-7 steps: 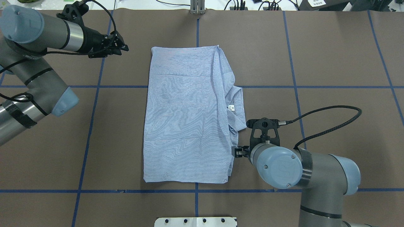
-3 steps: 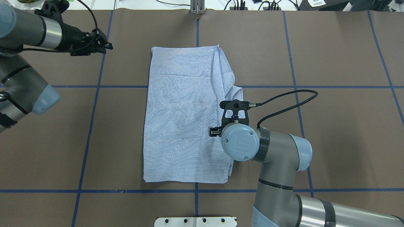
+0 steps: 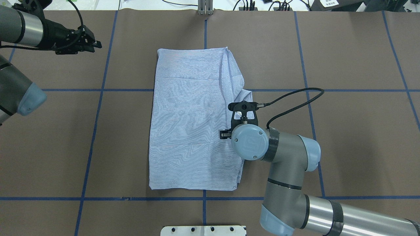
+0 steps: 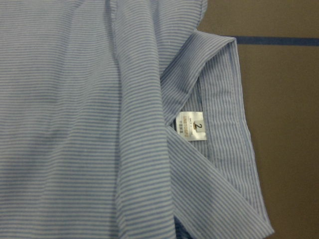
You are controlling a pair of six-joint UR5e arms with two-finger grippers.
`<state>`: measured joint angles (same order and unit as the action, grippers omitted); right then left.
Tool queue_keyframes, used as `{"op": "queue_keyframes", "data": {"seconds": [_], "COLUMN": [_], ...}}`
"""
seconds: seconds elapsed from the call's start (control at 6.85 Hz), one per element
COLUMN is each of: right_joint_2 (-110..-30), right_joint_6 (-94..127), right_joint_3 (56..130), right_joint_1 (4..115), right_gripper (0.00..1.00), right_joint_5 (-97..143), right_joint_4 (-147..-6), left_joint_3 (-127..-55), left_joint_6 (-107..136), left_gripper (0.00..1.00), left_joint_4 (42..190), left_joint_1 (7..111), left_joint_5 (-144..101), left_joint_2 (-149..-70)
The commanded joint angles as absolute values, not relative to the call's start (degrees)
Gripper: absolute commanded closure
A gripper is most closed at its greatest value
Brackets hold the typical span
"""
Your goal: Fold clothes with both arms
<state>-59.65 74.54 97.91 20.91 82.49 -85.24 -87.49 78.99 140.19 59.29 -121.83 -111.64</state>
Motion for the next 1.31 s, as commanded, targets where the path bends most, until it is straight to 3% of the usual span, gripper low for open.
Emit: {"op": "queue_keyframes", "data": {"seconds": [0.0,0.29,0.58,1.17], "right_joint_2": [-64.6,-71.3,-70.7,-68.6], "right_joint_6": [70.0,69.6,75.5,117.7], "right_joint_3": [101.2,110.4,111.1,113.6], "right_joint_1": [24.4,24.8,24.3,13.8], "right_gripper": [0.00,0.00,0.00,0.00], "right_joint_5": [86.1,87.7,87.4,77.5], "right_joint_4": [-85.1,-85.6,-85.4,-85.1], "left_joint_3": [-87.7,-87.6,-89.5,-91.0], "left_joint_6": [78.9,78.9,78.9,78.9], "left_gripper": [0.61,0.61,0.61,0.61], "left_joint_4": [140.2,140.2,137.7,135.2], "left_joint_1": [59.6,60.1,60.2,60.1], "left_joint_5": [-121.9,-121.9,-121.9,-121.7], "left_joint_2": [-111.5,-111.5,-111.5,-111.4]}}
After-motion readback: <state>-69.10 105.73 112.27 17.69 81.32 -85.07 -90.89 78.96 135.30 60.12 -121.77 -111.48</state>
